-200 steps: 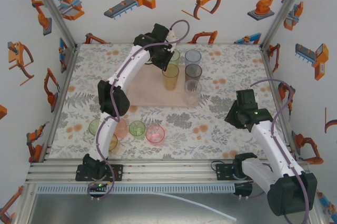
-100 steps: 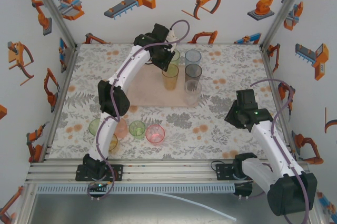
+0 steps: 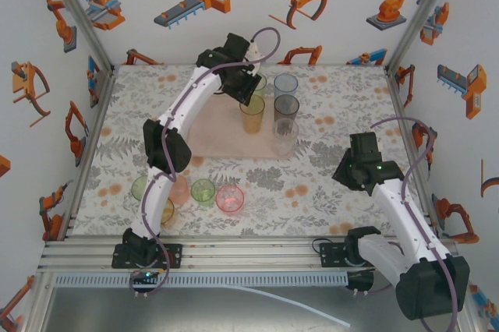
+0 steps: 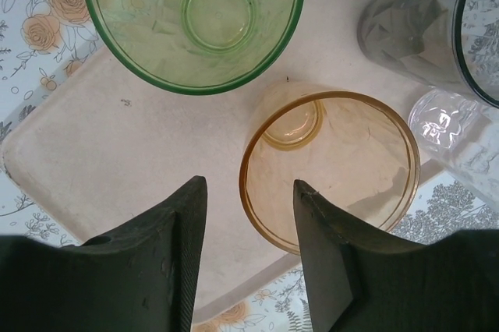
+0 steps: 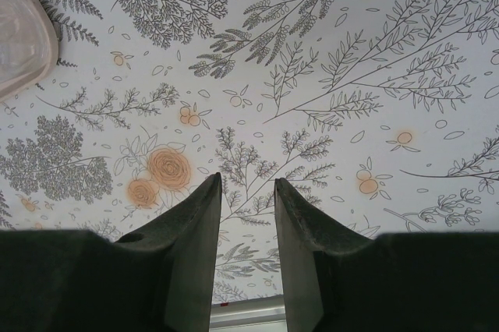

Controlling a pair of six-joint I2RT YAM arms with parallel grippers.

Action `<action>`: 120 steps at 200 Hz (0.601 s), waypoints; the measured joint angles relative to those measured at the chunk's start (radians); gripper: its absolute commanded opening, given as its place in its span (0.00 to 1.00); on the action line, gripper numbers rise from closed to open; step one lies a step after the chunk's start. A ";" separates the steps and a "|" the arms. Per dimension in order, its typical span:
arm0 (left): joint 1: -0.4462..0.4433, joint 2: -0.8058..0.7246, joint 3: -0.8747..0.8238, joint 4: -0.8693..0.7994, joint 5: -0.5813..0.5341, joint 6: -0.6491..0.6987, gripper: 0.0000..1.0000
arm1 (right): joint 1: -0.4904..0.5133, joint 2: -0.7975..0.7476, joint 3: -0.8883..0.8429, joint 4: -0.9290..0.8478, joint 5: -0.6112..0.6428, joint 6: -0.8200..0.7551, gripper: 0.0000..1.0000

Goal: Place the glasses into the tray

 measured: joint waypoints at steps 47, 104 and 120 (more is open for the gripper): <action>0.000 -0.038 0.000 -0.021 0.000 0.004 0.49 | 0.000 0.008 0.000 0.000 0.000 0.000 0.35; 0.000 -0.097 0.000 -0.043 0.002 0.005 0.51 | 0.000 0.009 0.000 0.008 0.000 0.000 0.35; -0.002 -0.122 0.000 -0.058 0.005 0.008 0.52 | 0.000 0.009 0.000 0.008 0.000 0.000 0.35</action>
